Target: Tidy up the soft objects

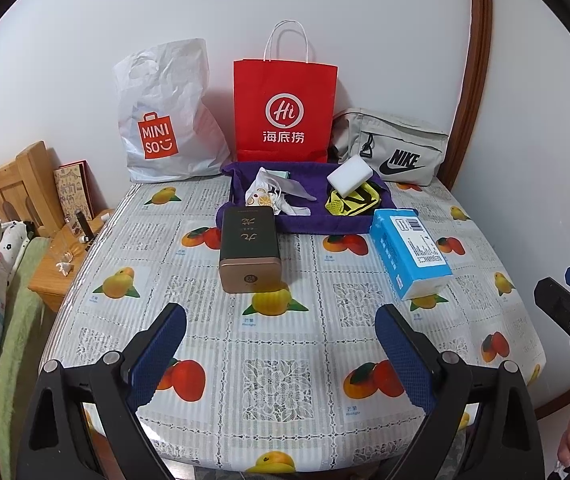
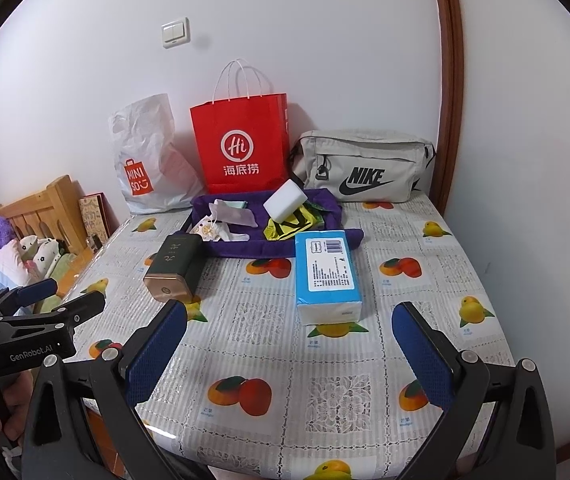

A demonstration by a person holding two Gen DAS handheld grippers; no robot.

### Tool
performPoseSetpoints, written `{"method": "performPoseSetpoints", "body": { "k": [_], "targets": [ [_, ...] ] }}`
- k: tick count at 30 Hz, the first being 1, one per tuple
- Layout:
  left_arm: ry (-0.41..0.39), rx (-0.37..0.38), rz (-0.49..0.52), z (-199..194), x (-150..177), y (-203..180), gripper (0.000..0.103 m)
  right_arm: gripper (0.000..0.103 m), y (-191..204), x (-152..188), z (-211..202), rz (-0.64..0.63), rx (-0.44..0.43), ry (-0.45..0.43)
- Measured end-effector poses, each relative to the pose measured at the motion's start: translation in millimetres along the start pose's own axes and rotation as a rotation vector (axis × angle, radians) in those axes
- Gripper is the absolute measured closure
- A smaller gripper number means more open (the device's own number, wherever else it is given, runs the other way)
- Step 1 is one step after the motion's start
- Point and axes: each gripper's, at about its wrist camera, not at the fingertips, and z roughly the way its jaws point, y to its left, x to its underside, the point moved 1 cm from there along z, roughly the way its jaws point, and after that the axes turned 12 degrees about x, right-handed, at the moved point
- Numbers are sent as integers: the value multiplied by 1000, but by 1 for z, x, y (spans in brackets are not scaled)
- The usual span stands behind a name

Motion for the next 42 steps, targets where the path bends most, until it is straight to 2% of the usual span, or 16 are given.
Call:
{"method": "performPoseSetpoints", "body": {
  "k": [42],
  "targets": [
    [2,1,1,1,1,2,7,2,1,-1,0,-5,-11,-4]
  ]
}}
